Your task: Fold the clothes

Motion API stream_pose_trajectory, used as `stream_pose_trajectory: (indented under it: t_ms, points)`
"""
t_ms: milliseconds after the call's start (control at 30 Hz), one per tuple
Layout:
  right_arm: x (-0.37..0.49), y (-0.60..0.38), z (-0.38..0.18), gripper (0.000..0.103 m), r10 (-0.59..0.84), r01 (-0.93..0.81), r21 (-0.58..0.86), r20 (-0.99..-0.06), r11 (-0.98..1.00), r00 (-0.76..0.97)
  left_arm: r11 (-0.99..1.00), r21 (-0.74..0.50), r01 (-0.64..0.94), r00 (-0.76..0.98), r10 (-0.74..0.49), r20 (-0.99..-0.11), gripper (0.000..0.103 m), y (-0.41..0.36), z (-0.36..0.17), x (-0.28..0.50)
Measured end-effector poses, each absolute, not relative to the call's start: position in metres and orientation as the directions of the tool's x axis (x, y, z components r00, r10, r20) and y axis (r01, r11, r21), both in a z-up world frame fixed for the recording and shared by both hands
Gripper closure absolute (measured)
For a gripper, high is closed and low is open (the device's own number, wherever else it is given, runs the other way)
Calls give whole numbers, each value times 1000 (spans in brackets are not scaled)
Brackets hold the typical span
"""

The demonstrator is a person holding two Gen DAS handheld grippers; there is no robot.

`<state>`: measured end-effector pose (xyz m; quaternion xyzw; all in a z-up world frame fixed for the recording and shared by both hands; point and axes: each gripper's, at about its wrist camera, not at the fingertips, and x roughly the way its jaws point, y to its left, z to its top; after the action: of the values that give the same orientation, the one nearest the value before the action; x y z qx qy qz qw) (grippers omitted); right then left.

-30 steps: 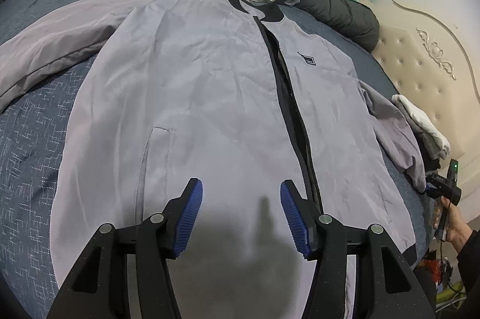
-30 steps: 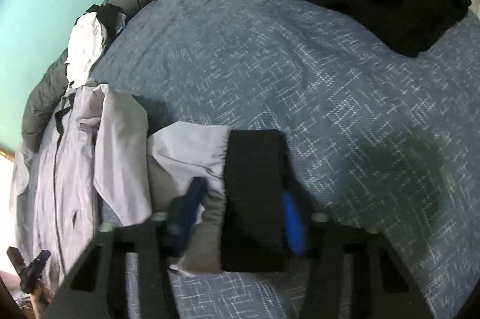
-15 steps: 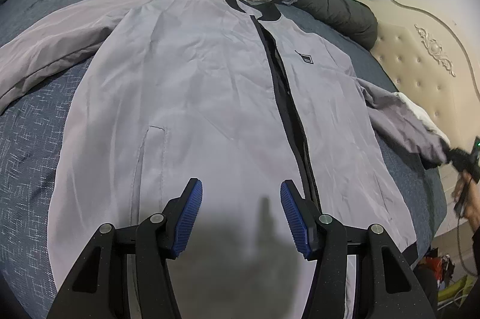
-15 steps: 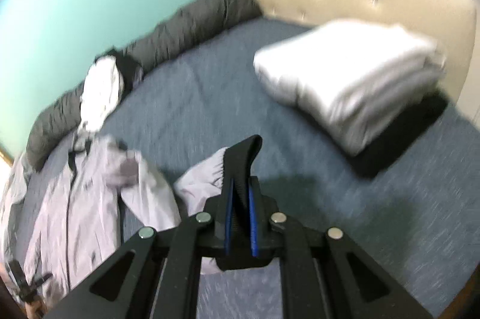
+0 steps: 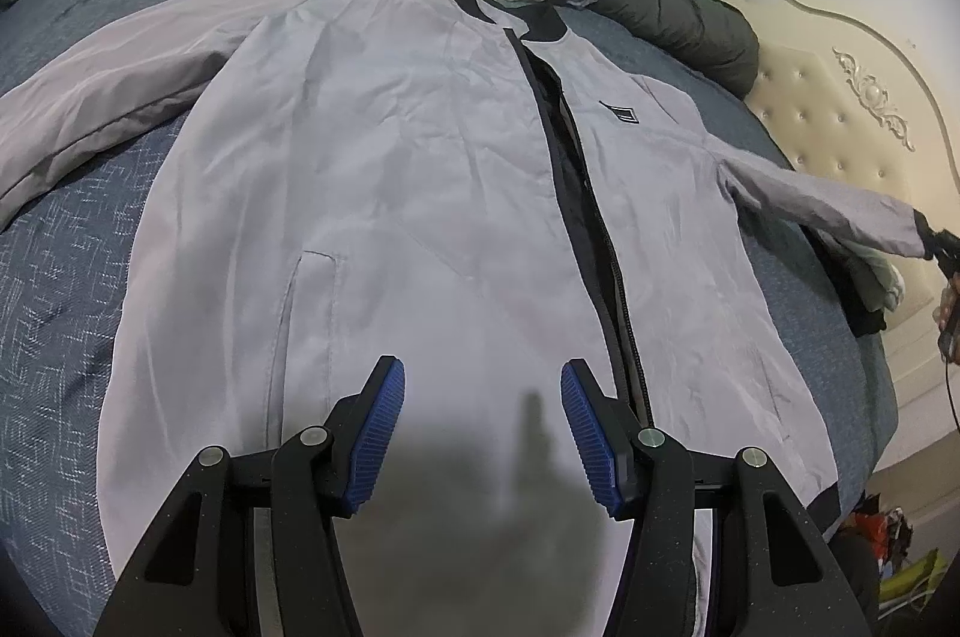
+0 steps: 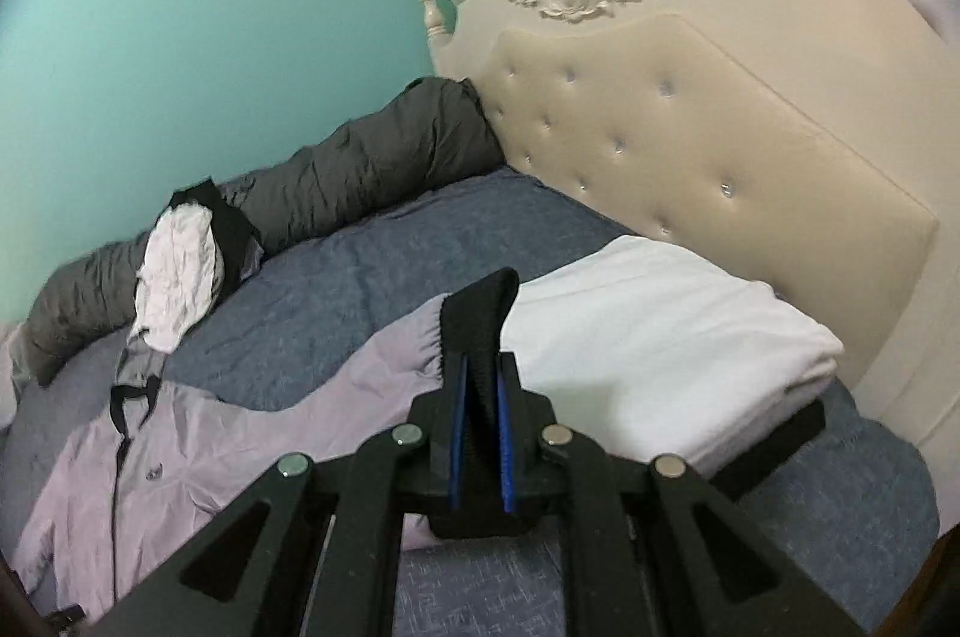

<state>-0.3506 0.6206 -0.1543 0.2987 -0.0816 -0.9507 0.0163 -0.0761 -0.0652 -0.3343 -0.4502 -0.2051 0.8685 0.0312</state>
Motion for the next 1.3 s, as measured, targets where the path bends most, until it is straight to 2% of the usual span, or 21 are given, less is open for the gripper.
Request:
stream_pose_trajectory:
  t_ms: [133,233,467,567,733,833,1000,1200,1300]
  points:
    - [-359,615,-169,94,-70,-22,150,-583,-988,-810,-915,-382,128,-590,239,-771,44,-66,-333,-78]
    - [-354,616,-168,94,-48,-29,136,-531,-990,-846,-915,-381,130,-590,238,-772,44,-66,-333,-77]
    - [-366,629,-200,92,34,-109,79,-634,-991,-772,-919,-375,124,-584,238,-776,44,-63,-333,-77]
    - [-361,626,-209,90,130,-153,-20,-643,-988,-754,-919,-375,123,-580,241,-779,44,-62,-334,-77]
    - [-347,622,-197,86,192,-183,-74,-588,-980,-786,-920,-374,115,-578,244,-779,44,-59,-335,-76]
    - [-349,602,-194,84,52,-48,-23,-597,-999,-800,-922,-372,109,-578,246,-778,44,-56,-334,-77]
    - [-360,530,-220,84,-203,205,78,-675,-976,-710,-925,-368,98,-576,248,-779,44,-51,-333,-77]
    - [-367,435,-280,84,-406,431,186,-761,-883,-505,-925,-367,93,-573,252,-780,43,-49,-334,-77]
    - [-369,393,-304,84,-428,507,181,-796,-843,-428,-925,-370,89,-573,256,-778,43,-50,-334,-78]
